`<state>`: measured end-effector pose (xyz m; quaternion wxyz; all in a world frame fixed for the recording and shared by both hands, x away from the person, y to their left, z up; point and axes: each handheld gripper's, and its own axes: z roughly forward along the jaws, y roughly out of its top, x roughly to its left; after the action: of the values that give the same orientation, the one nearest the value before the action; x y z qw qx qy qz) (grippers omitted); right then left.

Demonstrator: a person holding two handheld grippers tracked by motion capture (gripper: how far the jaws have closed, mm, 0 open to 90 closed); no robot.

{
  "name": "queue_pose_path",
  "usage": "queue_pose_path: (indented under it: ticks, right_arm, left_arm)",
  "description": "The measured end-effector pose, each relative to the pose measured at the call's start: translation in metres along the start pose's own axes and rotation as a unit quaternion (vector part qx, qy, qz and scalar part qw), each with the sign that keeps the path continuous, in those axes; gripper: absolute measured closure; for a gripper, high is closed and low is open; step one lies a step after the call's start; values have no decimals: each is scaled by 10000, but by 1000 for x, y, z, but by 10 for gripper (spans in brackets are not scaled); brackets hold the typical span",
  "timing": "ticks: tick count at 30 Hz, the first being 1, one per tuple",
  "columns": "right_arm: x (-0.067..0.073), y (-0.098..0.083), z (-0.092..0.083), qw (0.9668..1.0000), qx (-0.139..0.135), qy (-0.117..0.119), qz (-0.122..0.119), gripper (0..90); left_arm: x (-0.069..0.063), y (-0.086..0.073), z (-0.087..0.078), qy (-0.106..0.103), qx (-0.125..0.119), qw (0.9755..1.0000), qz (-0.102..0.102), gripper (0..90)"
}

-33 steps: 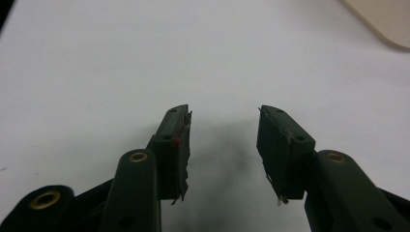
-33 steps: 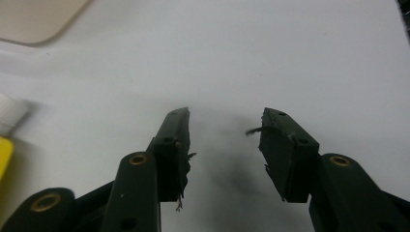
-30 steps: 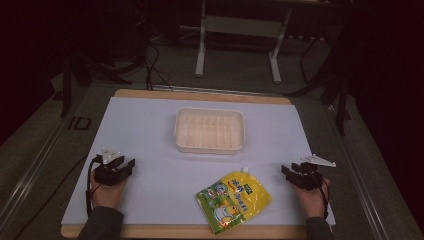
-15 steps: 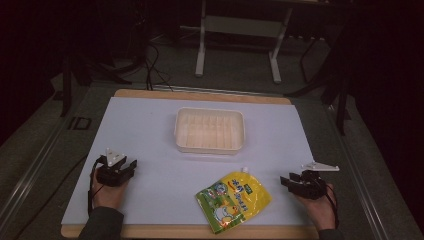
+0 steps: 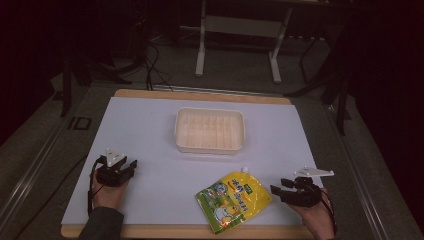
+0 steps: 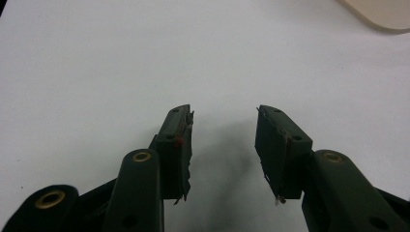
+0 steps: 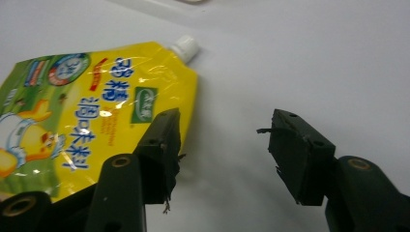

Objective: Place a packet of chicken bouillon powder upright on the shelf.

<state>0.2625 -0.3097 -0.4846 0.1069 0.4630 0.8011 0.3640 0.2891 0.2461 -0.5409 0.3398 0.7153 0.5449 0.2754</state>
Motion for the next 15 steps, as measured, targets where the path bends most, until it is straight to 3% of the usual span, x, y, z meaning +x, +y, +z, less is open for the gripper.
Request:
queue_pose_path:
  ticks: [7, 15]
  right_arm:
    - [7, -9, 10, 9994, 44, 324, 142, 396]
    - [18, -16, 23, 9986, 200, 493, 66, 368]
  left_arm:
    - [0, 0, 0, 7, 15, 10000, -14, 551]
    - [0, 0, 0, 18, 1, 10000, -28, 547]
